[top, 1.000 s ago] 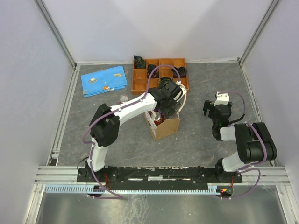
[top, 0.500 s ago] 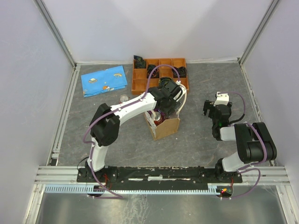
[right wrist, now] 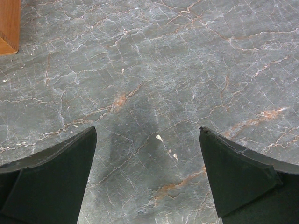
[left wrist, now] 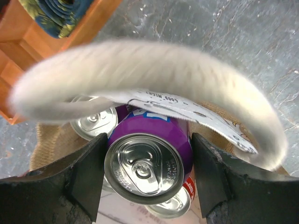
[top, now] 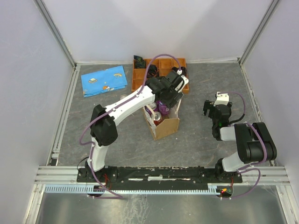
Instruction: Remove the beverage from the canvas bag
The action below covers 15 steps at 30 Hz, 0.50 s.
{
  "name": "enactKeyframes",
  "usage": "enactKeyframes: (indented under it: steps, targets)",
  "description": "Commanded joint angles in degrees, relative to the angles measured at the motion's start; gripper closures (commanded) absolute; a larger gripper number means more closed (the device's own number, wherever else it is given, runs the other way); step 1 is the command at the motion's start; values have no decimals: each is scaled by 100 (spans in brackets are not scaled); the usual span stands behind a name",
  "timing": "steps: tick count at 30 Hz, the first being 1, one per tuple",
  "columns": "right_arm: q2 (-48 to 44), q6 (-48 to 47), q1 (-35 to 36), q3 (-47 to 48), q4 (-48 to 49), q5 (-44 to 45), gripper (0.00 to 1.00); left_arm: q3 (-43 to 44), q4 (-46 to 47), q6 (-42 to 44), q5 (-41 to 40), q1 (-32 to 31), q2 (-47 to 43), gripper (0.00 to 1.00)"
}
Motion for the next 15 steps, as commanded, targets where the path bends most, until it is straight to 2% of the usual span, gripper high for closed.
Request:
enactKeyframes:
  steps: [1,15]
  targets:
    - [-52,-30,-24,150,189,-10,1,708,-294,339,-447,61,-289,97]
    - [-51,-31,-24,150,189,-10,1,1833,-906,552,-1769,134,-835,97]
